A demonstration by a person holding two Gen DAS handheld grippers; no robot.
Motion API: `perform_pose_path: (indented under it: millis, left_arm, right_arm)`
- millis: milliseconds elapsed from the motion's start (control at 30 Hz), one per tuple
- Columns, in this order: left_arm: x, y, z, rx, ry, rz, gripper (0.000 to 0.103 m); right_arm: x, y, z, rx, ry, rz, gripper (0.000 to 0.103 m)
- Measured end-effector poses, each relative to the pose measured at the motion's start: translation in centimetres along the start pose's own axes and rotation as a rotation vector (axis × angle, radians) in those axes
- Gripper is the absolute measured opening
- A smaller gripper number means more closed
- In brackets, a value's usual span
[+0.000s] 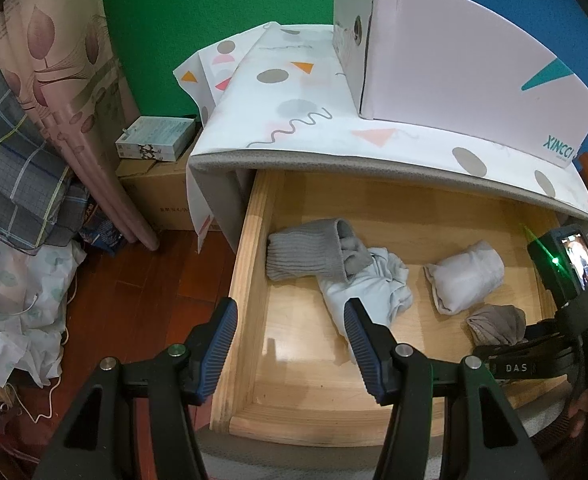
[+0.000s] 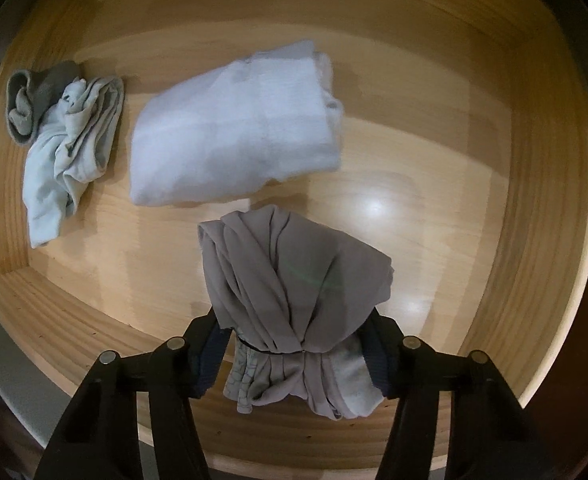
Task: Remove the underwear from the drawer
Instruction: 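Lower the left tool onto the pale blue underwear and grasp it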
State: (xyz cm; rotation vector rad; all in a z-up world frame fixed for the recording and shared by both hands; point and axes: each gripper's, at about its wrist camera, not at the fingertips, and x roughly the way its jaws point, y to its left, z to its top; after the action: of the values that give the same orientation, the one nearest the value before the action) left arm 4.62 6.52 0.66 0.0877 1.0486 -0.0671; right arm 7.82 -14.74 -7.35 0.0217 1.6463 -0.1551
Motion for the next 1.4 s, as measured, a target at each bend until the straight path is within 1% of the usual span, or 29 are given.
perform_pose_path:
  millis: [200,333,400,433,500,567,700,800,833,900,1000,1033,1067,1167,1300,1400]
  left_arm:
    - [0.2,-0.2,0.0,0.009,0.004,0.007,0.057]
    - [0.2,-0.3,0.0,0.000,0.009,0.003,0.057]
    - [0.3,-0.1,0.0,-0.008,0.013,-0.005,0.057]
    - [0.3,-0.1,0.0,-0.012,0.017,-0.012,0.057]
    - [0.4,-0.1,0.0,-0.010,0.025,-0.022,0.057]
    - [0.5,-0.2,0.1,-0.002,0.031,-0.029,0.057]
    - [0.8,-0.7,0.1,0.024,0.053,-0.043,0.057]
    - [1.4,-0.8,0.2,0.034,0.100,-0.095,0.057]
    - [1.7,-0.7,0.2,0.025,0.118,-0.113,0.057]
    - [2.3,-0.6,0.4,0.017,0.152,-0.138,0.057]
    - [3.5,-0.8,0.5,-0.009,0.219,-0.190,0.057]
    - [3.9,-1.0,0.6,-0.012,0.243,-0.202,0.057]
    - [4.6,-1.4,0.6,-0.015,0.272,-0.205,0.057]
    - [5.6,-2.5,1.0,-0.009,0.306,-0.204,0.057]
    - [6.5,-3.8,1.9,-0.006,0.308,-0.181,0.057]
    - [7.3,-4.3,2.4,-0.019,0.323,-0.191,0.057]
  right_arm:
    - [0.7,-1.9,-0.5,0.029,-0.009,-0.022,0.053]
    - [0.8,-3.4,-0.7,0.060,-0.008,-0.022,0.053]
    - [1.0,-4.1,-1.0,0.065,-0.010,-0.038,0.052]
    - [1.0,-3.7,-1.1,0.065,-0.010,-0.044,0.052]
    - [1.2,-4.4,-1.3,0.076,-0.003,-0.045,0.050]
    - [1.1,-4.6,-1.3,0.086,-0.006,-0.017,0.049]
    - [1.6,-4.3,-1.6,0.084,-0.008,-0.029,0.049]
    - [1.8,-4.2,-1.7,0.089,-0.011,-0.015,0.049]
    - [1.7,-3.8,-2.9,0.091,-0.013,-0.010,0.049]
    - [1.9,-4.0,-3.0,0.096,-0.018,0.002,0.050]
    - [1.5,-4.8,-2.8,0.102,-0.023,0.017,0.050]
    - [1.0,-5.8,-3.9,0.103,-0.024,0.021,0.050]
    - [1.1,-5.7,-3.9,0.104,-0.025,0.024,0.050]
    - [1.2,-6.1,-3.8,0.105,-0.029,0.029,0.050]
    - [1.4,-6.6,-4.0,0.105,-0.033,0.033,0.050]
    - [1.0,-6.7,-4.0,0.107,-0.034,0.034,0.050]
